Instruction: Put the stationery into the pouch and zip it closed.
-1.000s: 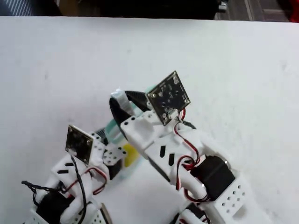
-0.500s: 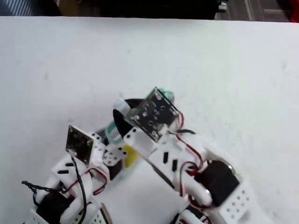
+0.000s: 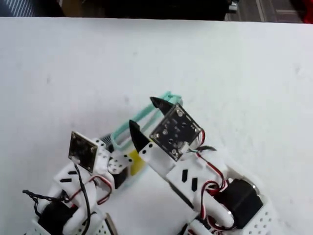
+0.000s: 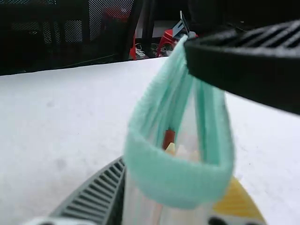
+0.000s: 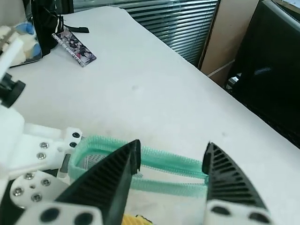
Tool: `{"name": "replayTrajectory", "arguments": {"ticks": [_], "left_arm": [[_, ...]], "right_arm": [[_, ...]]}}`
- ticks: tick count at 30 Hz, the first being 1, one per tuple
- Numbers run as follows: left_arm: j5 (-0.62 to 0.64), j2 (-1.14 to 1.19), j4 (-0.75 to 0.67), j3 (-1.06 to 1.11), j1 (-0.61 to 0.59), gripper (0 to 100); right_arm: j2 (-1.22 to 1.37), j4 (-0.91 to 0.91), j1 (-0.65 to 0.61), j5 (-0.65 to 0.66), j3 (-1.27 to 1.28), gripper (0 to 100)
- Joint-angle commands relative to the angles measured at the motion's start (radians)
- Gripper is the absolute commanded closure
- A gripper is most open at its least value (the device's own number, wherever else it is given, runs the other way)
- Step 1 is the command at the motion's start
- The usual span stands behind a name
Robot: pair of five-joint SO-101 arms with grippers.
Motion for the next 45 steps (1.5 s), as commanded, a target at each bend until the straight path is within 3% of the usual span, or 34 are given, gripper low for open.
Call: {"name": "replayTrajectory", "arguments": {"ticks": [1, 15, 20, 22, 27, 32, 38, 45], "left_arm": [[0.009, 0.004, -0.003, -0.035, -0.007, 78], [0.009, 0.004, 0.003, -0.035, -0.007, 79], [0.008, 0.004, -0.035, -0.043, -0.077, 97], [0.008, 0.004, -0.046, -0.046, -0.125, 97], [0.011, 0.004, -0.075, -0.046, -0.203, 98], [0.014, 0.004, -0.103, -0.046, -0.317, 98], [0.015, 0.004, -0.118, -0.040, -0.341, 98], [0.011, 0.004, -0.117, -0.040, -0.341, 98]], "right_arm": [[0.007, -0.013, 0.010, 0.006, -0.040, 80.0], [0.137, 0.054, 0.633, 0.025, -0.123, 80.0], [0.291, 0.243, 0.776, 0.233, -0.118, 80.0], [0.348, 0.318, 0.823, 0.310, -0.118, 80.0], [0.407, 0.395, 0.796, 0.651, 0.002, 80.0], [0.409, 0.240, 0.717, 0.872, 0.287, 79.7], [0.420, -0.038, 0.711, 0.957, 0.514, 79.6], [0.421, -0.065, 0.707, 1.059, 0.543, 79.6]]}}
